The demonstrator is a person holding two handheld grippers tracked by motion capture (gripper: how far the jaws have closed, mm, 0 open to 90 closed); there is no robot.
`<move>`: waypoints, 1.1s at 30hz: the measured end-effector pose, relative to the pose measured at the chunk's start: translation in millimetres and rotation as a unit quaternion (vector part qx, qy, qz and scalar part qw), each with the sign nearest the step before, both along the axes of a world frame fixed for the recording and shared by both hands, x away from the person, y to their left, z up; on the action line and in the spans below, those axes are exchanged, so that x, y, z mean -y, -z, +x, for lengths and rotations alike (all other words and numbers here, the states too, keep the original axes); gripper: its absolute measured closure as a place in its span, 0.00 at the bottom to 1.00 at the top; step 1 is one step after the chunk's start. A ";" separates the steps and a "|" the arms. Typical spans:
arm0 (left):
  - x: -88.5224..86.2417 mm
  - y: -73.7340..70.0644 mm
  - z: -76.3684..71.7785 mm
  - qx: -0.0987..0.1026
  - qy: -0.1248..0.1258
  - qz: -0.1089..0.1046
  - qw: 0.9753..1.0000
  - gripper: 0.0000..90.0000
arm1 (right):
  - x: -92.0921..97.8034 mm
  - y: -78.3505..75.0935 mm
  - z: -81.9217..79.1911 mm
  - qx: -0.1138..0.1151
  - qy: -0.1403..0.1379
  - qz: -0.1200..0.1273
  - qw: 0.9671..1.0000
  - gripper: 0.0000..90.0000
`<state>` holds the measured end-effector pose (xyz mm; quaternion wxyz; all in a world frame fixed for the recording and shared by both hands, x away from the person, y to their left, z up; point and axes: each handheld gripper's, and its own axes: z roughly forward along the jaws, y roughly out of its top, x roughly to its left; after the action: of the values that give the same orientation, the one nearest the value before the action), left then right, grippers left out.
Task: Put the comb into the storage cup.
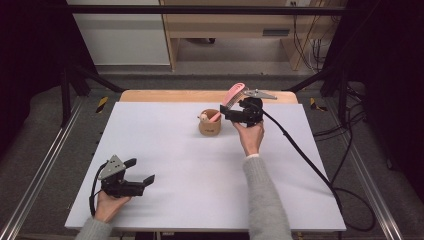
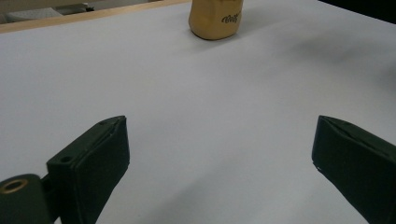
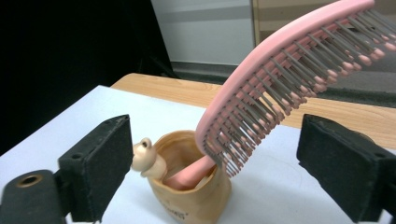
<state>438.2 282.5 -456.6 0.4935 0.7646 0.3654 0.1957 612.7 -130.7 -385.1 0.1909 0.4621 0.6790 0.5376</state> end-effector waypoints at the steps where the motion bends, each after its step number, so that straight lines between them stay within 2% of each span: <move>1: 0.2 0.0 0.0 0.000 0.000 0.000 1.000 0.04 | 1.0 -0.7 -1.6 0.001 -0.004 -0.002 1.000 0.11; 7: 0.7 0.3 0.3 0.000 -0.001 0.002 1.000 0.04 | 7.3 -3.9 -15.1 0.014 -0.024 -0.010 1.000 0.06; 14: 1.5 0.5 0.5 0.000 0.000 0.004 1.000 0.04 | 19.4 -7.2 -35.2 0.034 -0.039 -0.007 0.999 0.00; 20: 1.6 0.7 0.8 -0.001 0.001 0.004 1.000 0.04 | 28.4 -7.9 -52.9 0.046 -0.073 -0.007 0.996 0.00; 24: 1.8 0.7 0.7 0.000 0.001 0.004 1.000 0.04 | 32.2 -9.5 -63.1 0.050 -0.086 -0.013 0.995 0.00; 29: 1.9 0.8 0.8 -0.001 0.001 0.004 1.000 0.04 | 37.9 -11.5 -74.9 0.059 -0.098 -0.005 0.993 0.00; 33: 2.1 1.0 0.9 -0.001 0.002 0.005 1.000 0.04 | 41.3 -10.1 -84.0 0.064 -0.107 -0.015 0.992 0.00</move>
<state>439.1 280.3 -457.6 0.4895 0.7679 0.3638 0.1957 528.8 -172.1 -375.1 0.1821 0.3483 0.7189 0.5734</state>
